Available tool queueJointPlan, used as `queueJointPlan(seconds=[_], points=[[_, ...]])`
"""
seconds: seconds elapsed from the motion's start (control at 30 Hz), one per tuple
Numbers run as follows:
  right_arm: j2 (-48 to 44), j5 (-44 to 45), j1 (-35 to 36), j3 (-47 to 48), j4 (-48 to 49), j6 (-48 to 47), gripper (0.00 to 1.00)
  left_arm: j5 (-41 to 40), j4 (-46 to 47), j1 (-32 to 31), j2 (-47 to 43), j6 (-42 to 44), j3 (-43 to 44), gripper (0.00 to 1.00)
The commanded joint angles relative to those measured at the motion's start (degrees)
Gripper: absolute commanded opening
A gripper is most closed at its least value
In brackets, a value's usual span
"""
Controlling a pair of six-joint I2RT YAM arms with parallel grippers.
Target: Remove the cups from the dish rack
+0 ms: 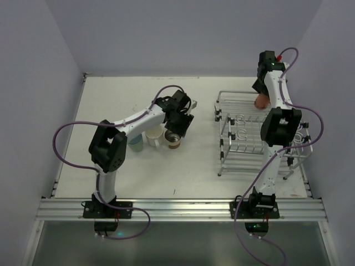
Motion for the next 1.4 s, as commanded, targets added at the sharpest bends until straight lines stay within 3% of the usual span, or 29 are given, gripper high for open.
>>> queueJointPlan(seconds=[0.0, 0.53, 0.63, 0.67, 0.9, 1.37], points=[[2.38, 0.13, -0.41, -1.58, 3.99, -2.16, 0.72, 1.43, 1.58, 0.59, -2.56, 0.08, 0.11, 0.56], [3.35, 0.92, -0.41, -2.02, 6.81, -6.29, 0.51, 2.49, 1.58, 0.77, -2.55, -0.10, 0.02, 0.56], [3.26, 1.01, -0.41, -2.81, 7.07, -7.17, 0.37, 2.49, 1.75, 0.77, -2.64, -0.10, 0.02, 0.56], [3.17, 0.92, -0.41, -3.07, 7.07, -7.35, 0.28, 2.67, 1.67, 0.77, -2.56, -0.10, 0.02, 0.56], [0.54, 0.66, -0.41, -7.99, 8.65, -8.05, 0.00, 2.84, 1.67, 0.77, -2.56, -0.01, -0.07, 0.56], [-5.08, -1.01, 0.47, -12.39, 10.50, -7.26, 0.00, 1.70, 1.23, 0.86, -2.03, 0.69, 1.51, 0.57]])
